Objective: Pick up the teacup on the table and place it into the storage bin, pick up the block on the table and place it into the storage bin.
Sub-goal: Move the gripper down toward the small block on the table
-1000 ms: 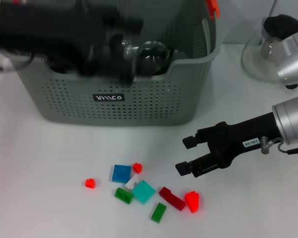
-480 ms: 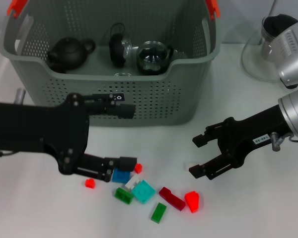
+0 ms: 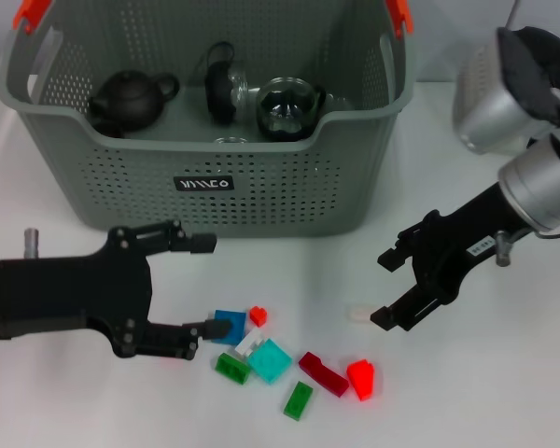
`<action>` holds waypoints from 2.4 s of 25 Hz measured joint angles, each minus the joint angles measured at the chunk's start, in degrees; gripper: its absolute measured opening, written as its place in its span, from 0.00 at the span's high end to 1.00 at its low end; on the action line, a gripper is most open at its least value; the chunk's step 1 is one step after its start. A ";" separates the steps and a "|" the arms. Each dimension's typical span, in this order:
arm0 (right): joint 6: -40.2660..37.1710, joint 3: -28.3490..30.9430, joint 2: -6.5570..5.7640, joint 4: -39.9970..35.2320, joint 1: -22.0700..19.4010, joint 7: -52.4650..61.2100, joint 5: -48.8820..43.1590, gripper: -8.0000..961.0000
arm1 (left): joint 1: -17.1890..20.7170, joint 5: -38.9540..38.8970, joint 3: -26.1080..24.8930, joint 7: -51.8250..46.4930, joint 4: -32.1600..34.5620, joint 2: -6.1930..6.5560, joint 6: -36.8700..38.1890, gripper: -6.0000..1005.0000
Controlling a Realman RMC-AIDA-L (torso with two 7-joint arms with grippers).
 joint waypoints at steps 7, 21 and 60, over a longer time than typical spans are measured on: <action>1.82 -4.04 1.96 0.30 4.70 6.05 -6.57 0.04 | -0.07 7.07 -0.06 0.64 -0.74 -0.26 -4.96 0.13; 10.40 -21.13 2.58 0.49 5.33 16.38 -6.18 0.12 | -0.75 9.36 -0.32 0.58 -1.45 0.01 -5.98 0.13; 19.07 -32.89 2.69 2.88 4.66 20.22 -3.87 0.47 | -0.96 9.31 -0.42 -0.79 -4.32 -0.07 -6.49 0.13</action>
